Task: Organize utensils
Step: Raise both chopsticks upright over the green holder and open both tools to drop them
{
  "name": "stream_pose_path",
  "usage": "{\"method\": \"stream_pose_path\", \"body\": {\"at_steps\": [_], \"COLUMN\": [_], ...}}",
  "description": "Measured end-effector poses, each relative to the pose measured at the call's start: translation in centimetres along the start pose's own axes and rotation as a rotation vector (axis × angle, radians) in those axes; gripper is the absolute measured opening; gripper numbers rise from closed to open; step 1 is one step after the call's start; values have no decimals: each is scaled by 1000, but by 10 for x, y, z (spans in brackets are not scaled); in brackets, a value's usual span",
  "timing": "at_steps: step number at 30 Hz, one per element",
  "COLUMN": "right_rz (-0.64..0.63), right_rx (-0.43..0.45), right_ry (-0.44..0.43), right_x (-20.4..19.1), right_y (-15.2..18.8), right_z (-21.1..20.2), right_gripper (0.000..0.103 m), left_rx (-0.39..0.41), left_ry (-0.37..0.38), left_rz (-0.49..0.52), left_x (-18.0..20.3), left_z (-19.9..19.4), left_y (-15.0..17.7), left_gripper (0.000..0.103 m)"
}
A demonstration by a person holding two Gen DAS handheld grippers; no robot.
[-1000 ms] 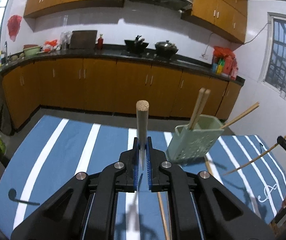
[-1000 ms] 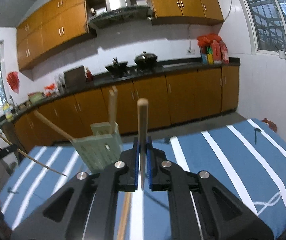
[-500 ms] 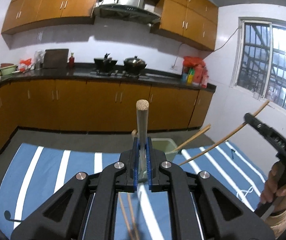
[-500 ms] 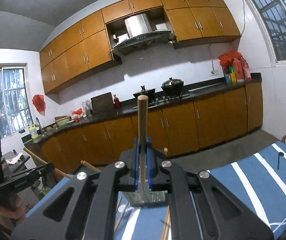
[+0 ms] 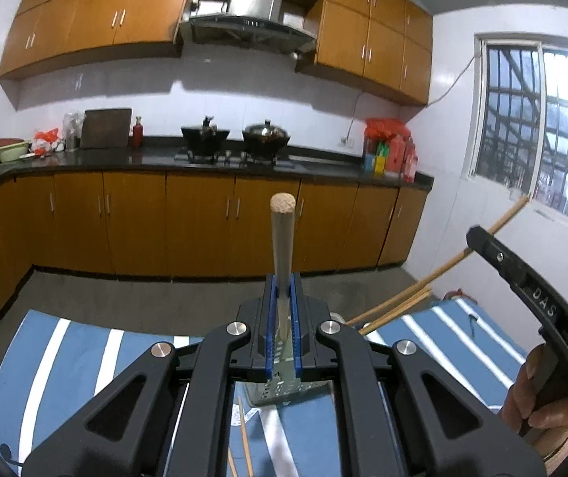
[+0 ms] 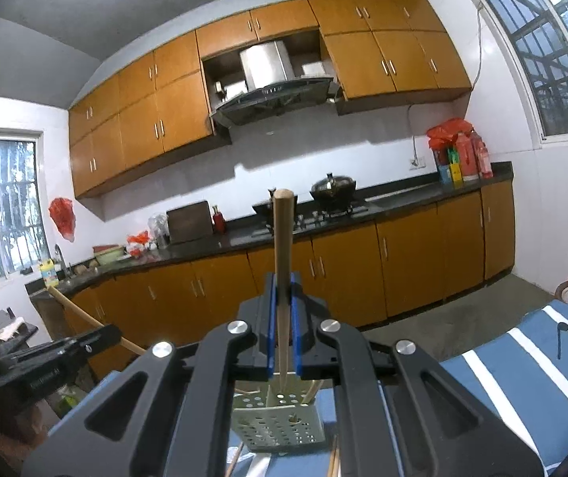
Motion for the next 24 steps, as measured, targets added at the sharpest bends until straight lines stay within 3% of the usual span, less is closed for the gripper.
{"method": "stream_pose_path", "body": {"at_steps": [4, 9, 12, 13, 19, 24], "right_rz": [12, 18, 18, 18, 1, 12], "right_rx": [-85, -115, -106, -100, -77, -146], "right_ry": [-13, -9, -6, -4, -7, 12], "right_x": [0, 2, 3, 4, 5, 15], "right_y": [21, 35, 34, 33, 33, 68], "right_z": [26, 31, 27, 23, -9, -31], "right_gripper": [8, 17, 20, 20, 21, 21], "left_rx": [-46, -73, -57, -48, 11, 40], "left_ry": [-6, -10, -5, 1, -4, -55], "left_rz": [3, -13, -16, -20, -32, -37], "left_x": [-6, -11, -10, -9, -8, -26], "left_z": [18, 23, 16, 13, -6, -34], "left_y": [13, 21, 17, 15, 2, 9], "left_gripper": [7, 10, 26, 28, 29, 29]}}
Point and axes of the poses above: each gripper's, at about its wrist camera, not at the fingertips, and z roughly the way its jaws point, x to its right, y to its underside, the point moved 5 cm from there along z, roughly the way its jaws point, and after that the axes turned 13 degrees about -z, right-handed, at the moved point
